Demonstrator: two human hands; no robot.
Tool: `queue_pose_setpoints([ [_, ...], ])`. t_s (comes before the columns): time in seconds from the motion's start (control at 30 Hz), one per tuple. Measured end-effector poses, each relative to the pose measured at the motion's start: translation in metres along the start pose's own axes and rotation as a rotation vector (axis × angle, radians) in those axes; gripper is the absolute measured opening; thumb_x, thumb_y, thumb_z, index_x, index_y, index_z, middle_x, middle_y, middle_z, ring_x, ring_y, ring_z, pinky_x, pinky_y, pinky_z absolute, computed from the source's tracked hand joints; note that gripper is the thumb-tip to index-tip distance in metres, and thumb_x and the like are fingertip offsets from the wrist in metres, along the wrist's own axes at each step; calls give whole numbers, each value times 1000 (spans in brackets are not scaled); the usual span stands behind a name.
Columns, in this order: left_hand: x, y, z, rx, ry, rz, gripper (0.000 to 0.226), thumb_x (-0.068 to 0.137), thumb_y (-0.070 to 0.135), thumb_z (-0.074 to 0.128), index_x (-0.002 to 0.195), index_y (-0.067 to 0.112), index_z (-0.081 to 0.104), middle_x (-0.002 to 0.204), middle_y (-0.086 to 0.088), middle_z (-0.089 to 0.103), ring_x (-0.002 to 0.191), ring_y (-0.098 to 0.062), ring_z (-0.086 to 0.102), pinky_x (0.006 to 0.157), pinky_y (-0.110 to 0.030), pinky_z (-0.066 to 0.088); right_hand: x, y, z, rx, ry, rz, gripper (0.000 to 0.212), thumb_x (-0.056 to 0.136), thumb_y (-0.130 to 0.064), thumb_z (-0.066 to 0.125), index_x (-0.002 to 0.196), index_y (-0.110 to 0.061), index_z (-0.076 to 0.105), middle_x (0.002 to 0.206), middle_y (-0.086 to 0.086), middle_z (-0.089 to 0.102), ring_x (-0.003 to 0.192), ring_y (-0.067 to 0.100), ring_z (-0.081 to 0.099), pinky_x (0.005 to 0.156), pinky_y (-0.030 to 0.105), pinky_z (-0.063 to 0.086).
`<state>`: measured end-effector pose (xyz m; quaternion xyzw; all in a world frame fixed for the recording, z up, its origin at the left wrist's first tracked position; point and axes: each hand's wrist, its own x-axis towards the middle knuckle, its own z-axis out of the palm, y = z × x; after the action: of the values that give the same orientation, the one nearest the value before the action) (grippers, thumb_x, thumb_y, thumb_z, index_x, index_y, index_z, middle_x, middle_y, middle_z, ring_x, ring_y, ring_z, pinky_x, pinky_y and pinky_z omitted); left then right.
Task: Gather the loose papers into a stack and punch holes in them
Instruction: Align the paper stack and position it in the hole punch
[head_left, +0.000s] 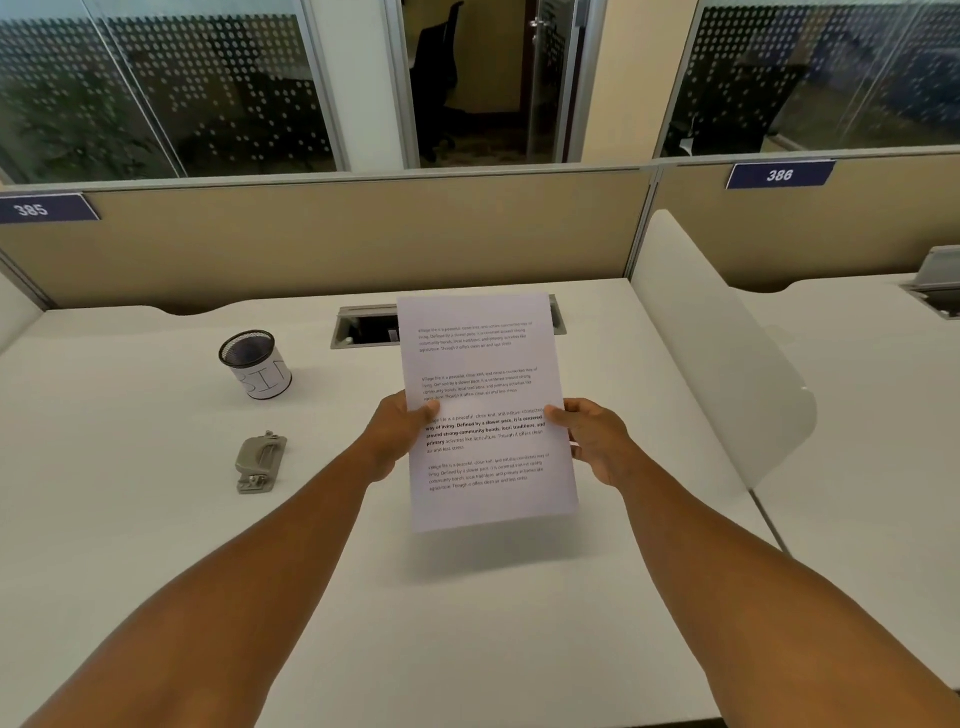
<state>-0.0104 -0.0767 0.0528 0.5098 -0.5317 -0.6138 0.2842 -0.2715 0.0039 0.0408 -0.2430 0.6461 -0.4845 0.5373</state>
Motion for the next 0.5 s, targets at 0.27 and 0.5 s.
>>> queue_pose_setpoints([
  [0.27,13,-20,1,30,-22,-109,27,100,21,57,125,14,63,115,-8,73,98,-26,71,72,-36,58,9,11,7,-138,32,26,23,87,-15,68,110,-15,63,105,3,72,91,22,70,79,37,58],
  [0.5,27,-36,-8,-41,83,-199,23,96,21,62,118,14,65,112,-5,72,92,-17,70,66,-25,56,20,19,14,-198,101,-5,18,88,-12,64,106,-12,62,108,8,70,98,29,68,87,42,56],
])
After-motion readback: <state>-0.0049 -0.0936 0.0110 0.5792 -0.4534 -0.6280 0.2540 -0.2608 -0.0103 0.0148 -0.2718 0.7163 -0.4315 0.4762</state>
